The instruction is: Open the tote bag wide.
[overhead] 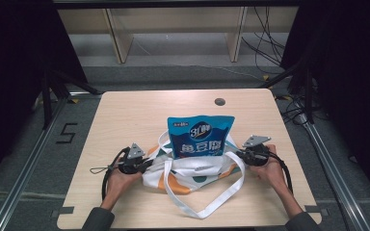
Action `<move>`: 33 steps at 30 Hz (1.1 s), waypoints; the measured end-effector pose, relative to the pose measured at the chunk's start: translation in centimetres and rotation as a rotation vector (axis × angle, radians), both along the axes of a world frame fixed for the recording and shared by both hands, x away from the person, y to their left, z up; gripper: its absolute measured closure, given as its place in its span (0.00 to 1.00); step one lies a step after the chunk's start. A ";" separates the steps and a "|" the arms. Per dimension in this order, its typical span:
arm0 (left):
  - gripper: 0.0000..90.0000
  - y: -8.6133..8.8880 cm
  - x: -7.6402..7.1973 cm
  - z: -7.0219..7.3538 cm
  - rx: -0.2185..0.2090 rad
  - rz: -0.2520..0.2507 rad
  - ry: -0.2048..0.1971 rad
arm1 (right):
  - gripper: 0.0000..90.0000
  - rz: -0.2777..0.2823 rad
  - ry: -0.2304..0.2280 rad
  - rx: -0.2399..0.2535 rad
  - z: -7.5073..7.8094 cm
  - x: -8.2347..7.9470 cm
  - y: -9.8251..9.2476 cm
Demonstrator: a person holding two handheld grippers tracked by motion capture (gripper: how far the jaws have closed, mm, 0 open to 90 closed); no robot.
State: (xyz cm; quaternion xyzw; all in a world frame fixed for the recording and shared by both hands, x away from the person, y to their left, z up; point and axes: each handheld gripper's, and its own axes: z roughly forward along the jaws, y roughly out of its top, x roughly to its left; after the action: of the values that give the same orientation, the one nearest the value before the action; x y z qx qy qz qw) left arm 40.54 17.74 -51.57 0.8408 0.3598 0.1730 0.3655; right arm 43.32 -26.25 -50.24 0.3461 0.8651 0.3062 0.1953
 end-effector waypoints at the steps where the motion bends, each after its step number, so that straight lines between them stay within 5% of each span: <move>1: 0.94 -0.1 -0.1 0.1 0.011 -0.003 -0.010 | 0.94 0.000 -0.010 -0.007 0.0 0.1 0.0; 2: 0.92 0.1 0.1 0.3 0.050 -0.039 -0.015 | 0.94 -0.008 0.001 0.002 0.0 0.1 0.0; 5: 0.80 0.9 0.2 0.2 -0.047 0.008 0.030 | 0.91 -0.016 0.015 0.030 0.1 0.2 -0.3; 7: 0.68 1.4 0.2 0.3 -0.109 0.025 0.058 | 0.76 -0.070 0.038 0.074 0.9 0.0 -0.4; 9: 0.59 1.5 0.2 1.1 -0.063 0.004 0.031 | 0.69 -0.069 -0.014 0.050 2.4 -0.2 -0.9; 10: 0.51 1.3 0.1 1.5 -0.065 0.006 0.020 | 0.66 -0.066 -0.041 0.070 3.3 -0.3 -1.4; 12: 0.48 1.1 0.0 2.4 -0.079 -0.012 0.012 | 0.63 -0.098 -0.065 0.178 5.3 -1.0 -2.7; 14: 0.45 0.8 -0.1 3.4 -0.104 -0.016 -0.001 | 0.60 -0.129 -0.088 0.234 6.8 -1.7 -3.5; 15: 0.44 0.6 -0.2 4.0 -0.107 -0.015 -0.005 | 0.59 -0.104 -0.128 0.254 7.6 -1.9 -4.0; 17: 0.40 0.1 -0.4 5.1 -0.107 -0.023 -0.027 | 0.58 -0.075 -0.138 0.325 9.0 -2.9 -4.1; 20: 0.39 -1.1 -0.6 6.5 -0.115 -0.048 -0.067 | 0.56 -0.006 -0.151 0.353 10.5 -4.3 -3.1; 23: 0.39 -2.4 -0.3 7.1 -0.101 -0.075 -0.084 | 0.54 0.105 -0.127 0.315 10.6 -5.1 -1.2; 28: 0.50 -3.7 1.6 6.5 -0.116 -0.091 -0.082 | 0.50 0.175 -0.074 0.268 8.9 -4.5 1.7; 33: 0.72 -3.7 3.3 6.7 -0.203 -0.079 -0.072 | 0.61 0.260 -0.027 0.236 7.2 -3.9 3.2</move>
State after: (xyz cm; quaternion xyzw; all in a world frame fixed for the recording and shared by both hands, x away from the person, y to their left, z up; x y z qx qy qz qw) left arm 43.81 14.06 -44.83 0.8063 0.3286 0.1514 0.4680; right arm 39.40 -23.04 -43.01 0.2476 0.8579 0.4329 0.1234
